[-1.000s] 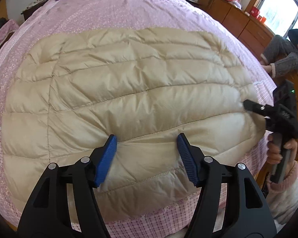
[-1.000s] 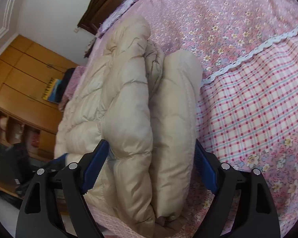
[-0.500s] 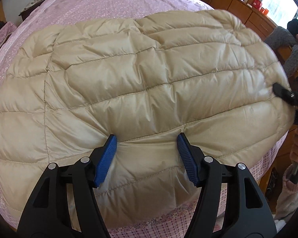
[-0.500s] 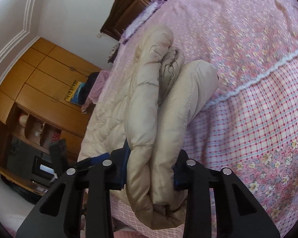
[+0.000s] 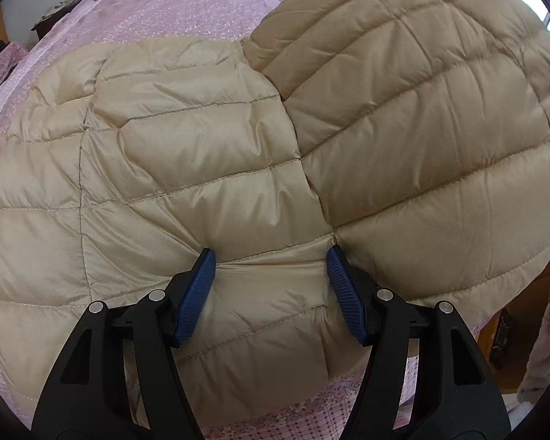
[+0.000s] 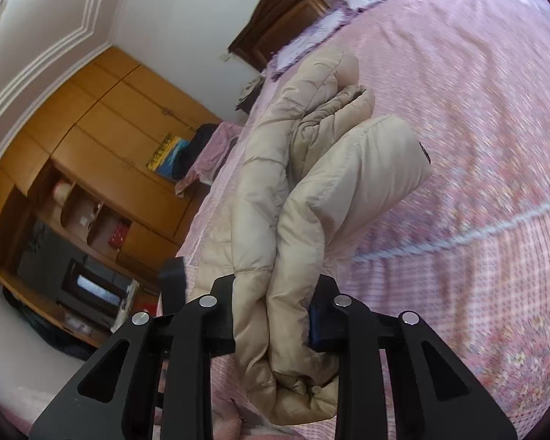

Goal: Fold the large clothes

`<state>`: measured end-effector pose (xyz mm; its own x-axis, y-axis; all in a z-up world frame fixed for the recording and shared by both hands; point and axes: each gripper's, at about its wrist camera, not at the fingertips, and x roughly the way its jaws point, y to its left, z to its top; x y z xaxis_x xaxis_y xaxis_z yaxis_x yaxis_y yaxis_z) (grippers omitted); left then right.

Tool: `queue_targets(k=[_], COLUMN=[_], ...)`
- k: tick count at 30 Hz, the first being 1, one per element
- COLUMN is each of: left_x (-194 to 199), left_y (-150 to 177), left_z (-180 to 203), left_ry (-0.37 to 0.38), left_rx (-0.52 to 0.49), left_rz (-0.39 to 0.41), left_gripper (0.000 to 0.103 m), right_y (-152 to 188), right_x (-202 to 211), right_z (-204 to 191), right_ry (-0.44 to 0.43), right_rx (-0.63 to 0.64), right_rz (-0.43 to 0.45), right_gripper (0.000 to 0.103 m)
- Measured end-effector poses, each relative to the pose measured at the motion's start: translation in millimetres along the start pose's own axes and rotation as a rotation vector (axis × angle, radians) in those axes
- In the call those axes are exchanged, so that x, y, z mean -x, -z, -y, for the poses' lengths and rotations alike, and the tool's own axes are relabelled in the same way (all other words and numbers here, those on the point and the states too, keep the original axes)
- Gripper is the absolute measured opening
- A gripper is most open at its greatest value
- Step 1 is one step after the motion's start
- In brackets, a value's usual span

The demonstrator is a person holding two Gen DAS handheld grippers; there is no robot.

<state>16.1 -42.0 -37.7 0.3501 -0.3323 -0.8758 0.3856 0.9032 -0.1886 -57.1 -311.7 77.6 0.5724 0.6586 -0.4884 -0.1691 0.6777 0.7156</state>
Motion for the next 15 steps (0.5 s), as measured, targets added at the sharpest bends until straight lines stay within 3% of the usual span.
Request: queue_targets(k=[4,15], left_x=[24.6,78.6], left_y=[4.3,23.2], left_z=[-14.2,-76.7], left_ry=[0.023,-0.169], left_rx=[0.046,0.179], left_rz=[0.037,0.112], left_gripper=[0.062,0.062], right_y=[-9.6,-22.0], right_x=[-15.5,-36.8], right_z=[-29.4,-47.0], right_ry=[0.021,0.025], right_rx=[0.067,0.122], right_rz=[-0.011,-0.024], right_gripper=[0.023,0.023])
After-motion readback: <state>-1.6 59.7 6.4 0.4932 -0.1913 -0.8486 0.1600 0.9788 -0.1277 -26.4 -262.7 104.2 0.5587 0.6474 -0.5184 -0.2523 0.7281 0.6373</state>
